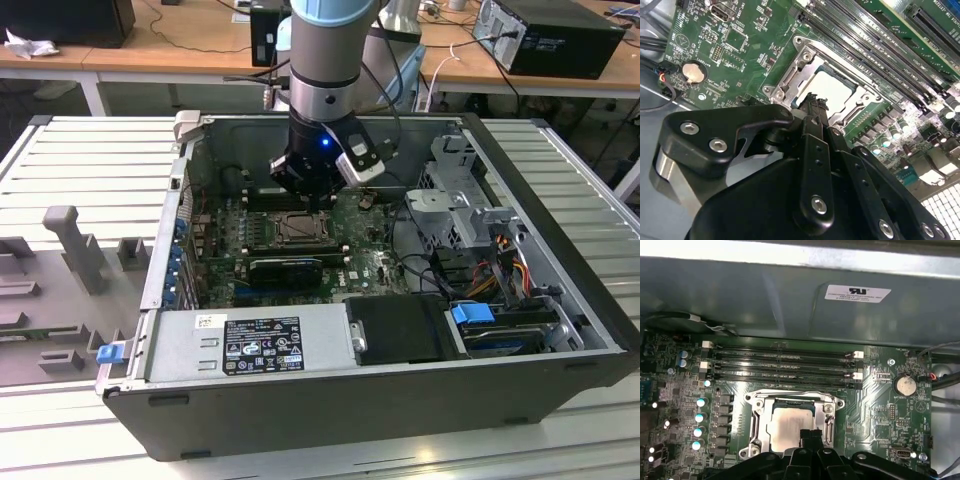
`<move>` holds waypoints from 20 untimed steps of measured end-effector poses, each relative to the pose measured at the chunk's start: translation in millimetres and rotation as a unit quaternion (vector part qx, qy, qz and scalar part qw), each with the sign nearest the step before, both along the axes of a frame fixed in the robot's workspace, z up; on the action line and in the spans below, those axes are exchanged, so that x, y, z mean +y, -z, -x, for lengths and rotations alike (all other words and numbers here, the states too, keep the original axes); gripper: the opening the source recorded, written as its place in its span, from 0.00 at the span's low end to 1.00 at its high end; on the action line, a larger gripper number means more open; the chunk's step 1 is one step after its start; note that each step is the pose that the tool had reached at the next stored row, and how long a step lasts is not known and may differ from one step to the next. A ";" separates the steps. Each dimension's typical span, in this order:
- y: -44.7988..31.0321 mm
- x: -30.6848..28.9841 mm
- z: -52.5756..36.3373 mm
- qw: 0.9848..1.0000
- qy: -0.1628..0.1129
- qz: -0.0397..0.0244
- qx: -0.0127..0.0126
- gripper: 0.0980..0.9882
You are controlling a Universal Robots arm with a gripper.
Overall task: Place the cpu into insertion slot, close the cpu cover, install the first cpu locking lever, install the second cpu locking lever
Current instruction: 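Install the second cpu locking lever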
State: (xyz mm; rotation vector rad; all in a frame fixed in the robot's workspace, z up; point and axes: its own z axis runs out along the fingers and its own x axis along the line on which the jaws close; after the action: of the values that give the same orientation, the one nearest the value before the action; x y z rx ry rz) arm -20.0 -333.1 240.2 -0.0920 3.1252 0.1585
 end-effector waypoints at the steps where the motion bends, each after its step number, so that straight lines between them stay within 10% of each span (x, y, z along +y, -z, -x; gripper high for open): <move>1: -1.6 -0.2 0.0 1.000 0.000 0.000 0.000 0.01; 20: -1.9 -10.7 -0.2 1.000 0.000 0.000 0.000 0.01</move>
State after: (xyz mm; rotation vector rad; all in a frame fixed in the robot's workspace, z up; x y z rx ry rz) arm -19.9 -343.8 242.2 -0.0920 3.1252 0.1585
